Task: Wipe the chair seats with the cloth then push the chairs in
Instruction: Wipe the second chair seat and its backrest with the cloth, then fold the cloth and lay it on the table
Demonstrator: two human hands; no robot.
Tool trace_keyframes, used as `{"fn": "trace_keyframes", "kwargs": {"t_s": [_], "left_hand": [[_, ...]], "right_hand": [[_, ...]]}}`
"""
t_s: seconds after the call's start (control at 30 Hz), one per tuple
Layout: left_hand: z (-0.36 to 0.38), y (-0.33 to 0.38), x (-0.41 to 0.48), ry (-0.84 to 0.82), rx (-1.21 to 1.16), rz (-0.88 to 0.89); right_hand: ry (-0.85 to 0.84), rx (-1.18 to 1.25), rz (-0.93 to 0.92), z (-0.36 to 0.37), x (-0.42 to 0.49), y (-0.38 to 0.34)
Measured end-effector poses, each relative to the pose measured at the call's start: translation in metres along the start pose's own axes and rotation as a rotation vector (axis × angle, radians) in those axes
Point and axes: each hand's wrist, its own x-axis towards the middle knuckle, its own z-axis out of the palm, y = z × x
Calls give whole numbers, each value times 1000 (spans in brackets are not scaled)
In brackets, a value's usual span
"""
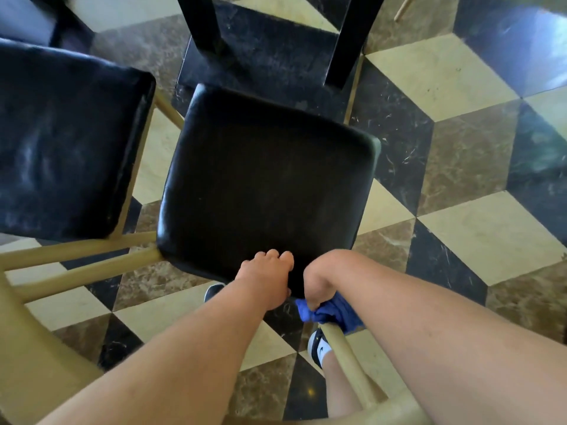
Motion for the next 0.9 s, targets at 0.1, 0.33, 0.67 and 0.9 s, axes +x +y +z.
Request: {"fn": "trace_keyframes", "kwargs": {"t_s": [0.1, 0.33, 0.67, 0.9], "left_hand": [[-47, 4, -32, -170, -262, -51], [-183, -22, -163, -152, -1348, -9], [-367, -75, -320, 709, -549, 166], [-419, -96, -377, 687, -479, -24]], "right_hand": [[126, 612, -82, 2, -55, 15], [989, 1085, -387, -11, -219, -18], [1771, 901, -624, -56, -444, -108], [1894, 806, -763, -97, -528, -136]]}}
